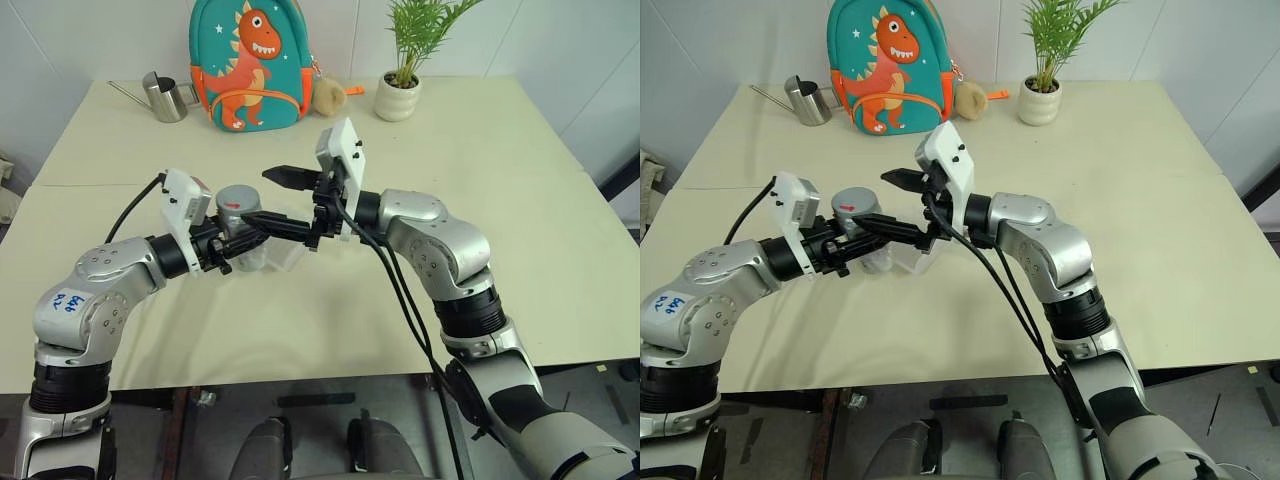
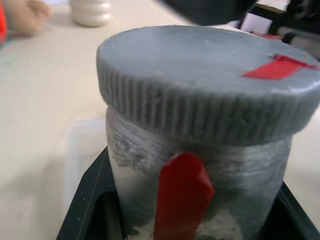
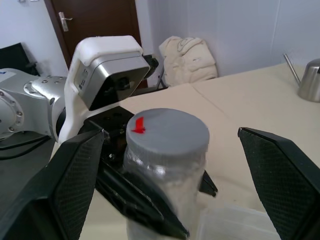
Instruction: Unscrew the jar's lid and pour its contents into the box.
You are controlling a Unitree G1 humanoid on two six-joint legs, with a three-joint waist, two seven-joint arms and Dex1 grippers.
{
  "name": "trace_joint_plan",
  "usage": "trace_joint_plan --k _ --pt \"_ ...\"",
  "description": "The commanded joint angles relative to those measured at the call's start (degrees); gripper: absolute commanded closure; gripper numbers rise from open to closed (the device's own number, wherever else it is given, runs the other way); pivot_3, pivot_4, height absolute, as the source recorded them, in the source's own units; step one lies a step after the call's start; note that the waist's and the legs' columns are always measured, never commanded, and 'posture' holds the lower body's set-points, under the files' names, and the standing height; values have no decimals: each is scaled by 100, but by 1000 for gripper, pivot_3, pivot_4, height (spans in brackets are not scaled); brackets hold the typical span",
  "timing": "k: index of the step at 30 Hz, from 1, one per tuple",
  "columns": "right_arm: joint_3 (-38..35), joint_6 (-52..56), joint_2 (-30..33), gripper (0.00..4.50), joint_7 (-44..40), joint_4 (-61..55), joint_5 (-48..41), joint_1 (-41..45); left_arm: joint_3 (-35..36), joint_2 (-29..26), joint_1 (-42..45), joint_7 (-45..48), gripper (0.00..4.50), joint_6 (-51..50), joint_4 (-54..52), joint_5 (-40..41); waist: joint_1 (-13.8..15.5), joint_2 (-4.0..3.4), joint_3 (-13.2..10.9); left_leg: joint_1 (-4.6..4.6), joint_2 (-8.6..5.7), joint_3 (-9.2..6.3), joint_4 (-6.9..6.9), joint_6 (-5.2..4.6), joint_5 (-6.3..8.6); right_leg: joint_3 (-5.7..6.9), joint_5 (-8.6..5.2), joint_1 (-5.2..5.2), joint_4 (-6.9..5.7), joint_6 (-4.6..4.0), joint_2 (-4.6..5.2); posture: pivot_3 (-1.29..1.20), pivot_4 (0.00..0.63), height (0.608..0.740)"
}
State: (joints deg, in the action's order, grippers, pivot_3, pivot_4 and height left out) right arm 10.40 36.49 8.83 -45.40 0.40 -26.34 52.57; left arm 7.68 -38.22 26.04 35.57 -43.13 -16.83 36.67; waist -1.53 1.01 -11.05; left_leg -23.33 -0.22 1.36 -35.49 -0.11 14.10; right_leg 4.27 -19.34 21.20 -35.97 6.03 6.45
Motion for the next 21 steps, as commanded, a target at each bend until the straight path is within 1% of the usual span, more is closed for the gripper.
trace_joint_plan --k 1,9,12,16,21 --pt "60 59 -217 0 147 -78 10 221 -115 90 138 135 2600 202 -7 -95 0 0 0 -1 0 3 0 0 0 -1 0 3 0 0 -1 0 150 740" --pt "49 145 -291 0 191 -137 20 172 -185 276 105 140 2600 359 -6 -229 -2 1 0 -4 3 18 1 0 0 -14 0 16 -3 0 -1 0 150 740" --pt "28 176 -241 629 107 -154 -35 144 -175 321 107 129 2600 417 -20 -274 -2 1 1 -4 3 23 1 -1 0 -21 0 19 -6 0 0 0 150 740" --pt "81 199 -151 1934 -30 -191 -46 112 -105 362 142 165 2600 531 -52 -297 -1 2 1 -4 4 27 1 -2 1 -26 0 22 -6 1 0 0 150 740" --pt "45 161 -96 1934 -85 -75 -27 173 -58 360 151 279 2600 660 -42 -297 -6 2 1 -3 8 42 2 -3 2 -40 1 29 -7 1 0 0 150 740"
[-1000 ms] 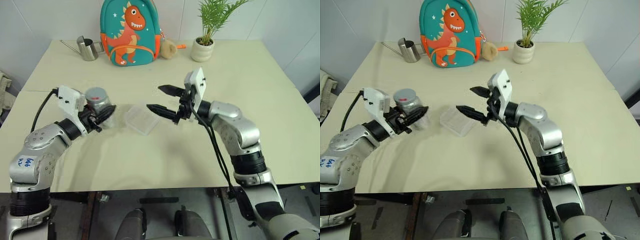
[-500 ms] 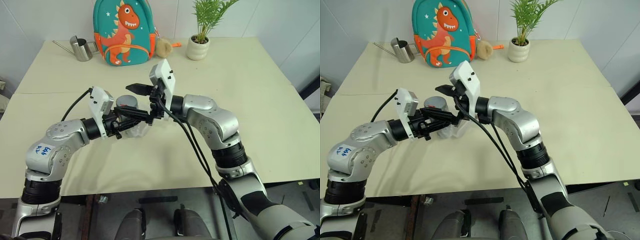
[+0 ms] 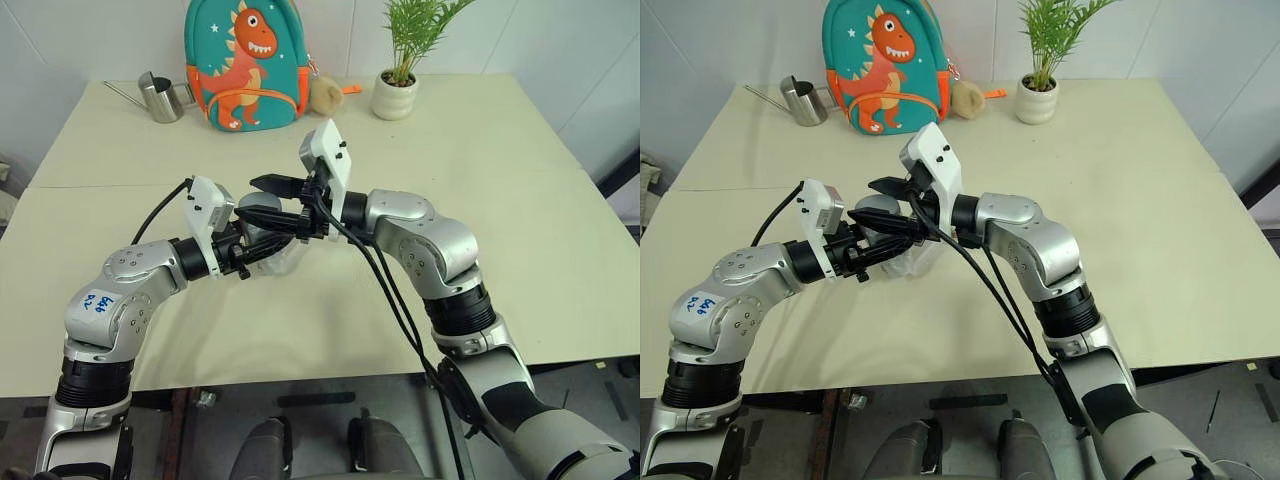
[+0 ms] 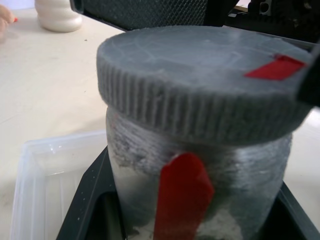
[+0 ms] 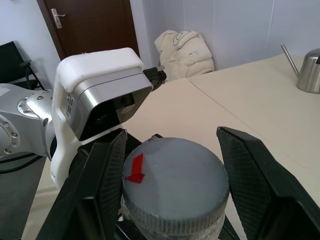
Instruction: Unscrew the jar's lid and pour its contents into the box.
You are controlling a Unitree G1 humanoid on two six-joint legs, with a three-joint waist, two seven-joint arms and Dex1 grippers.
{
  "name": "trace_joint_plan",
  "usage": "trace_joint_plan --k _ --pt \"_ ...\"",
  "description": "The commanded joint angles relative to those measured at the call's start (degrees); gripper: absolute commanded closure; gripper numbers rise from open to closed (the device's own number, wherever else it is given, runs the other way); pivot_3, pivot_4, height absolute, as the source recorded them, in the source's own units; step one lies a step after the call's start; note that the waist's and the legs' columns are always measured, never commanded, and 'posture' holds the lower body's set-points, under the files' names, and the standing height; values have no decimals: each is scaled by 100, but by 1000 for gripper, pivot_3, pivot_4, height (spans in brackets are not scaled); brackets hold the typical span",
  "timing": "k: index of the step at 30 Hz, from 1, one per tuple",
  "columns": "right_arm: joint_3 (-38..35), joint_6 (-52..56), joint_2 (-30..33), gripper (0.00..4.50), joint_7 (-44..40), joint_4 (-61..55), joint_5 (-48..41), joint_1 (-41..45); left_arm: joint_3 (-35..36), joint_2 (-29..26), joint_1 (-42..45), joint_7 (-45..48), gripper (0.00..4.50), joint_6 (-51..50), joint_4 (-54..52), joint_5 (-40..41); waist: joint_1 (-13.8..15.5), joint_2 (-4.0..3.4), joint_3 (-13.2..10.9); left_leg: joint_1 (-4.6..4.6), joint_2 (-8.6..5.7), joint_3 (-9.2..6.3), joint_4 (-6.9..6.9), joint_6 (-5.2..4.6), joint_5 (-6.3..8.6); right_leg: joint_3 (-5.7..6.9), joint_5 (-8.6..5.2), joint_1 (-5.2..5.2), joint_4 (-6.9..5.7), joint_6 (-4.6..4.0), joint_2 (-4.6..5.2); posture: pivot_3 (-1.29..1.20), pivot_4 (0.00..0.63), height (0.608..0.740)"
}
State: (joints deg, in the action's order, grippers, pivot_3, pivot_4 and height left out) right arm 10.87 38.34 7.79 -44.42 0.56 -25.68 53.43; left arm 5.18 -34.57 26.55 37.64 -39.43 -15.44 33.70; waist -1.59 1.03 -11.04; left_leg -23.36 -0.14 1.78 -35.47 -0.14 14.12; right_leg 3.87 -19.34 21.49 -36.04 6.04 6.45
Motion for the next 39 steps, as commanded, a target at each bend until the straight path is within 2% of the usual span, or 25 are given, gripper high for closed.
trace_joint_plan --k 1,4,9,15,22,28,33,39 --pt "-17 -62 48 1934 -250 -24 -84 130 207 -10 100 145 2600 364 -168 9 1 0 0 0 1 1 0 0 0 -1 0 0 -1 0 0 0 150 740" --pt "-40 -231 187 1934 -558 182 -62 269 201 -5 148 438 2600 615 -77 34 1 1 0 1 0 7 -2 -2 1 -5 1 0 -1 2 -1 0 150 740" --pt "-125 -524 524 1934 -1885 581 -371 633 300 -76 225 1421 2600 1004 85 416 2 1 0 2 0 17 -6 -10 5 -12 4 1 1 7 -10 0 150 740" --pt "-72 -805 724 1934 -2808 1075 -347 1071 134 -270 245 2209 2600 1137 100 459 -5 1 0 1 1 21 -10 -14 7 -16 5 1 1 8 -5 0 150 740" --pt "-130 -965 733 1934 -3007 1382 -213 1205 123 -228 186 2256 2600 1184 44 405 0 2 1 1 3 21 -15 -15 8 -18 6 1 0 10 1 0 150 740" --pt "-301 -822 797 29 -2770 1494 -237 1213 282 -244 88 2077 2600 1209 -26 383 0 2 1 2 3 21 -18 -15 8 -18 6 1 -1 11 4 0 150 740" --pt "-483 -1061 941 29 -2575 1440 -154 1190 459 -499 -72 2020 2600 1143 21 288 -2 2 1 1 3 21 -17 -15 8 -18 6 2 -1 11 4 0 150 740" --pt "-403 -869 888 29 -2394 902 -207 952 397 -507 1 1817 2600 1136 112 166 1 2 1 2 4 23 -16 -15 9 -19 6 2 0 11 4 0 150 740"
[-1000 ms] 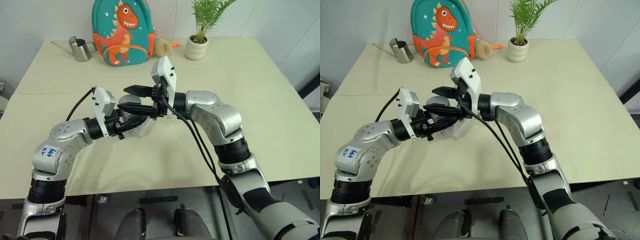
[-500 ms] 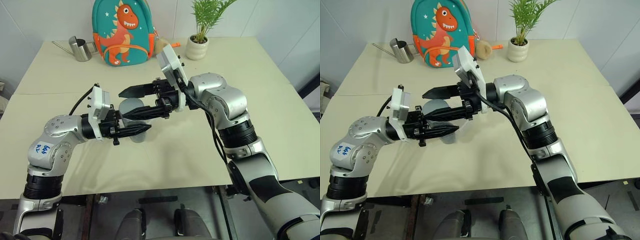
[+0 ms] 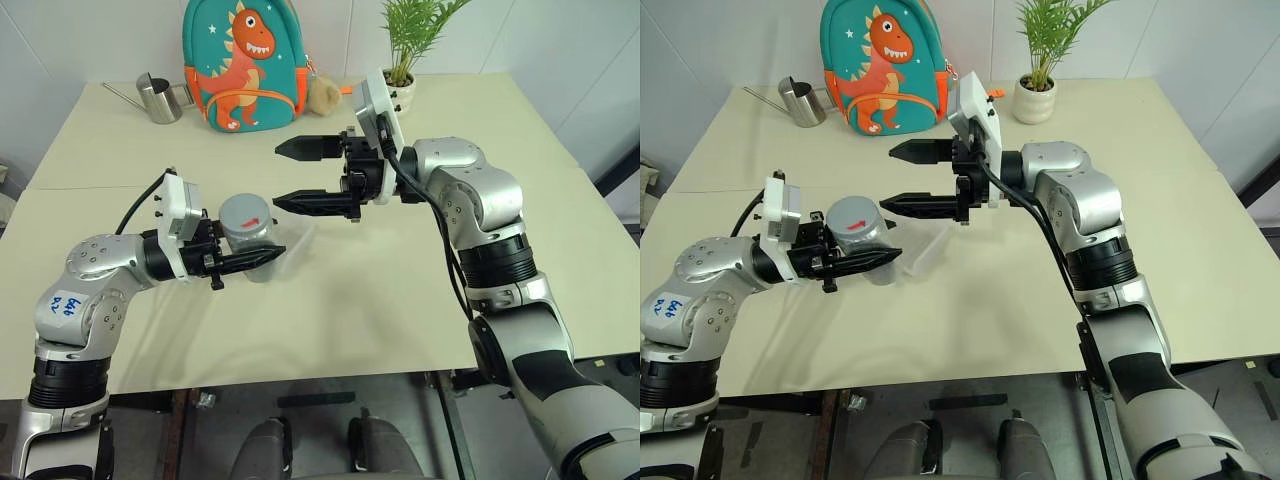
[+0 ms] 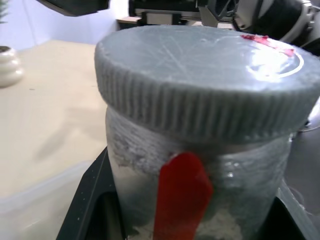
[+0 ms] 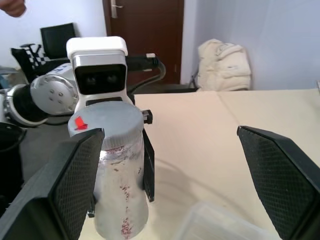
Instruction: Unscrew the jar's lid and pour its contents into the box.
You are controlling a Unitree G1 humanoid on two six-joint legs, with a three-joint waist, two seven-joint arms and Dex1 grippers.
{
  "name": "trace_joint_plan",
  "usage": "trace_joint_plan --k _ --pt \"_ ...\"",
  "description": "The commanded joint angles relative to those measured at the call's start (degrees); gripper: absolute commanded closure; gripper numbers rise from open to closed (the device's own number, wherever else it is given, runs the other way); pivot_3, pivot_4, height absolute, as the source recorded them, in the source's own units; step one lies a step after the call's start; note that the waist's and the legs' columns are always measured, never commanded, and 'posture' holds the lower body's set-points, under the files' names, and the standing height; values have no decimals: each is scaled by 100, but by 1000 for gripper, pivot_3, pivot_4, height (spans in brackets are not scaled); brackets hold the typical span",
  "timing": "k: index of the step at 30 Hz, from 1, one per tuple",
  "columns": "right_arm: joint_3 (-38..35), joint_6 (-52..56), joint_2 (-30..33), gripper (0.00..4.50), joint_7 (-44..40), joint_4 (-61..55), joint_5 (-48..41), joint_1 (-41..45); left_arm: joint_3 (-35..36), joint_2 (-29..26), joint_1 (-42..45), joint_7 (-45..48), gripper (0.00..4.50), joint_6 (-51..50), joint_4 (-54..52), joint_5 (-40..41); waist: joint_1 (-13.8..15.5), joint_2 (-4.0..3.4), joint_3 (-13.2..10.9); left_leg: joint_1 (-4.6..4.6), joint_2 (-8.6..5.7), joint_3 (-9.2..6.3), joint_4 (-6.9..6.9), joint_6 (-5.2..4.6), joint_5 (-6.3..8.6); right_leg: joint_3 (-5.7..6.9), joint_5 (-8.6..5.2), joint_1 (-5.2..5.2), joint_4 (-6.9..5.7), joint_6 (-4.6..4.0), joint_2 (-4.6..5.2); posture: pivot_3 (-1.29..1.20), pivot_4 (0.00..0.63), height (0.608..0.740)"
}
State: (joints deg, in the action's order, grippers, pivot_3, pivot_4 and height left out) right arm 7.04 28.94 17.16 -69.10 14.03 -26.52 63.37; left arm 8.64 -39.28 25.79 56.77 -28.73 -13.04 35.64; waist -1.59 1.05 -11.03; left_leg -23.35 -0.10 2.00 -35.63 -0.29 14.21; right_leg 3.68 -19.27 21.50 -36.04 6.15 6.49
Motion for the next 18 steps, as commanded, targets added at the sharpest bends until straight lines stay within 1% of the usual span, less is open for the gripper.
trace_joint_plan --k 1,3,7,15,18 --pt "5 133 -72 29 100 -589 -156 -102 12 -41 99 -144 2600 28 -105 -68 2 0 0 0 0 0 0 -1 0 0 0 0 0 0 0 0 150 740" --pt "128 287 -170 29 219 -949 -185 -262 -123 -46 140 -189 2600 42 -43 -206 3 0 0 0 0 0 0 -1 1 0 0 0 0 0 0 0 150 740" --pt "289 565 -396 29 560 -1282 -164 -397 -212 31 212 -220 2600 59 -8 -238 -4 0 0 0 0 2 -1 -1 1 -2 0 1 -3 0 -1 0 150 740" --pt "425 497 -730 29 994 -1113 21 -403 -294 107 271 -214 2600 139 56 -271 2 0 0 1 0 2 -4 -2 1 -4 0 1 -6 0 -1 0 150 740" --pt "429 385 -733 29 1005 -957 131 -390 -286 139 275 -218 2600 149 42 -268 1 1 1 0 0 2 -4 -2 1 -4 0 1 -6 0 -1 0 150 740"
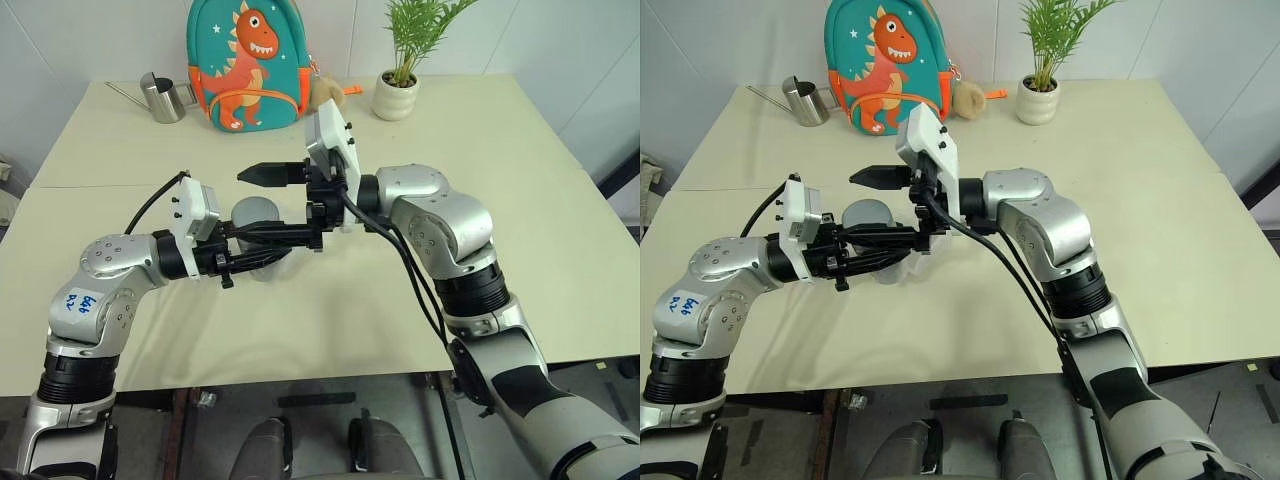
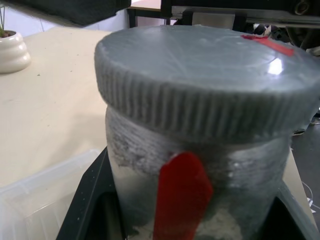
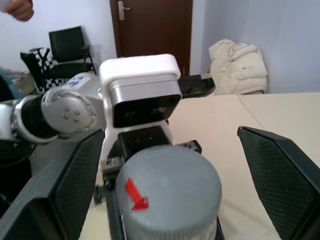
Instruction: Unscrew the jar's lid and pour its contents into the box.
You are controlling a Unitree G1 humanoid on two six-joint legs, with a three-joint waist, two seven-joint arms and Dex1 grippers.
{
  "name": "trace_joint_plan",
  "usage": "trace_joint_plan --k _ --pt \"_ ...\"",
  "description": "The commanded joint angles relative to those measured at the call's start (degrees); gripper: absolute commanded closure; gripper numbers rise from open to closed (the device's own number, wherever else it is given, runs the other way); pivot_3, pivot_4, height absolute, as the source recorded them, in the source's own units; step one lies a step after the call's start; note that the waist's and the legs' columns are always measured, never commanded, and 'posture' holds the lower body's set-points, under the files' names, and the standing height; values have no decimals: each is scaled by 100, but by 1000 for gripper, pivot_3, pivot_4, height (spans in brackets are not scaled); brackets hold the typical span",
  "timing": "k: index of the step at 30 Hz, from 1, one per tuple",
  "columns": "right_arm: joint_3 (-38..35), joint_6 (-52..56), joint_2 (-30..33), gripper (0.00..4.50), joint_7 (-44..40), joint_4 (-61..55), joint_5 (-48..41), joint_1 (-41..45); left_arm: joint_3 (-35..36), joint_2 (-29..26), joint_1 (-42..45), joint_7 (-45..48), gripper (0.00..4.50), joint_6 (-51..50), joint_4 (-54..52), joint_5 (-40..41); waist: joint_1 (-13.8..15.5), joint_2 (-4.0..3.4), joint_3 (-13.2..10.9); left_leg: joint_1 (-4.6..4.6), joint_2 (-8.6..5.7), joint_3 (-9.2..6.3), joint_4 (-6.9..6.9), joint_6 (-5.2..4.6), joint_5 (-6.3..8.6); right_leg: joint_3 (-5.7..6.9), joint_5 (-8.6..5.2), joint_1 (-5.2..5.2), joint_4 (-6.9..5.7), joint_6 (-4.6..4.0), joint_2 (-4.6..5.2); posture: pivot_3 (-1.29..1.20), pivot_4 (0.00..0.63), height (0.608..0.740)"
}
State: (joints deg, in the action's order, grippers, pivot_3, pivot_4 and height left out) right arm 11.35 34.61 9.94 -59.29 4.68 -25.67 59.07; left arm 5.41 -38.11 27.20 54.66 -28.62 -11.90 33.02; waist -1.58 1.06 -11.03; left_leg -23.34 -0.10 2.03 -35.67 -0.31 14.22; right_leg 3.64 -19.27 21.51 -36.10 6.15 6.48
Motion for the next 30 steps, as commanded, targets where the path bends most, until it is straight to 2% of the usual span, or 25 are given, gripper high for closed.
trace_joint_plan --k 1,17,24,30 --pt "2 -224 -3 29 20 24 80 40 45 27 128 -6 2600 139 -87 0 -1 0 0 0 -1 0 0 0 0 0 0 0 0 0 0 0 150 740" --pt "-155 -904 256 29 -106 805 392 273 100 4 134 52 2600 216 -76 62 -5 1 0 0 0 2 -2 -1 1 -1 0 1 -1 0 -1 0 150 740" --pt "-499 -1334 945 29 -524 1291 294 228 88 6 103 89 2600 233 -100 91 9 1 0 0 -1 2 -3 -3 2 1 0 1 0 1 -1 0 150 740" --pt "-742 -1126 1246 29 -706 1278 78 108 126 -1 107 132 2600 243 -67 61 -35 2 0 -6 -4 7 -24 -15 8 -3 5 -4 3 10 2 0 150 740"
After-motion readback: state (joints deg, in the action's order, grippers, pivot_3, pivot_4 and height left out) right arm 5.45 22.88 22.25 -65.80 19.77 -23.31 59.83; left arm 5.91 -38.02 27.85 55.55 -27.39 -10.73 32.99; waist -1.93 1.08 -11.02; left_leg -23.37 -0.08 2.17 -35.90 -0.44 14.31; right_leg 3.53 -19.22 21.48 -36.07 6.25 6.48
